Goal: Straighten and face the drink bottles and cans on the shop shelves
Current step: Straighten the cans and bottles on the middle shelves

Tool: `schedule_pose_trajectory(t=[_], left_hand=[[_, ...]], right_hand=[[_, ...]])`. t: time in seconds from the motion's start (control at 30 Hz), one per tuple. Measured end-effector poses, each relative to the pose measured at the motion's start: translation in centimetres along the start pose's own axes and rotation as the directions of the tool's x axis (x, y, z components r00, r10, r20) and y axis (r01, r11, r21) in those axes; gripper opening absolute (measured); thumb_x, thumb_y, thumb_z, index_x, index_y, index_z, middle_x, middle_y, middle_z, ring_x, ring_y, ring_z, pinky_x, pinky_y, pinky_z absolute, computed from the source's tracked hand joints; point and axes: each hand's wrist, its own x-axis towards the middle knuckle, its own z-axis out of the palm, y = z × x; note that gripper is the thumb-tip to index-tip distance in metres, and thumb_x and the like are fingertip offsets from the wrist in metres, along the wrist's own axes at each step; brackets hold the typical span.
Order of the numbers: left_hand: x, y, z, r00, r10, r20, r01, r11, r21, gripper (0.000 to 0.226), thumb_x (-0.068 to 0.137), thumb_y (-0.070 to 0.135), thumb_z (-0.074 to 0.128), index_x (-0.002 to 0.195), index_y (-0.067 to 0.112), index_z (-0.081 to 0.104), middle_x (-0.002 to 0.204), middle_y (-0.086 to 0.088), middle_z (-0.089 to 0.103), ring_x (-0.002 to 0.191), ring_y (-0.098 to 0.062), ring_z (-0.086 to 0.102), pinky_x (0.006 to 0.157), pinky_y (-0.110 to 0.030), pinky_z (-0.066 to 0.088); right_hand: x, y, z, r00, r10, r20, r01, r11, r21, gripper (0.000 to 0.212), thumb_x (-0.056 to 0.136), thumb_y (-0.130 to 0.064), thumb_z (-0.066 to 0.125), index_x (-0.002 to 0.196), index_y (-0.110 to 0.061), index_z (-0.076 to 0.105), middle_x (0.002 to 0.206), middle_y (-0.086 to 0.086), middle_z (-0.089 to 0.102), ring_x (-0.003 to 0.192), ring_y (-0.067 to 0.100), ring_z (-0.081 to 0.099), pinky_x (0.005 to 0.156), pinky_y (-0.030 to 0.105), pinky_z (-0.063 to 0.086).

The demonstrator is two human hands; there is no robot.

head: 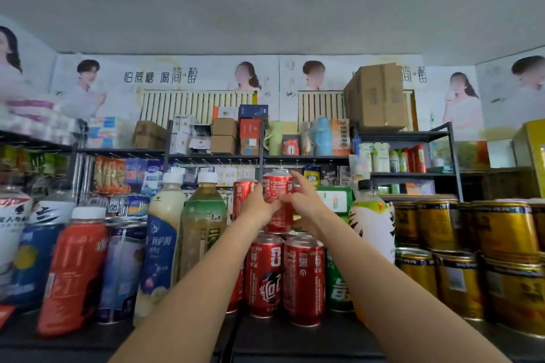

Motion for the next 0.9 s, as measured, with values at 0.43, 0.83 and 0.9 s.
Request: schedule_pose_trajectory(t=[0.43,0.83,0.9], left_hand=[[6.4,-3.5,1.3,0.983,-0.135,0.122,0.130,0.990,0.052,0.101,0.051,0.023,0.078,0.138,0.032,0.027,0.112,-0.010,0.059,0.099,-0.029,0.060,0.091,-0.048,0.049],[1.2,0.5,0.2,0.995,-0.101,-0.001,0.099,0.969,0.225,0.060,0.093,-0.005,0.035,0.148,0.013,0.020,0.150,-0.012,0.030,0.132,-0.028,0.036,0.103,-0.037,0.039],[1.3,0.4,0.3,0.989,-0.145,0.035,0.129,0.949,0.286,0.055,0.094,-0.002,0.037,0.146,0.010,0.024,0.142,-0.014,0.040,0.126,-0.029,0.042,0.106,-0.040,0.038]], right_hand=[[2.5,1.7,0.5,0.997,0.073,0.001,-0.072,0.990,-0.120,0.069,0.077,-0.010,0.074,0.131,-0.013,0.031,0.111,0.008,0.056,0.096,0.022,0.058,0.081,0.037,0.051],[5.1,1.7,-0.5,0.969,0.032,-0.246,-0.086,0.974,-0.212,0.077,0.065,-0.001,0.081,0.126,-0.011,0.033,0.118,0.014,0.056,0.112,0.031,0.054,0.097,0.050,0.046],[5.3,2.0,-0.6,0.971,0.079,-0.225,-0.127,0.970,-0.208,0.074,0.067,0.000,0.079,0.125,-0.011,0.033,0.119,0.014,0.055,0.112,0.031,0.054,0.097,0.049,0.045]])
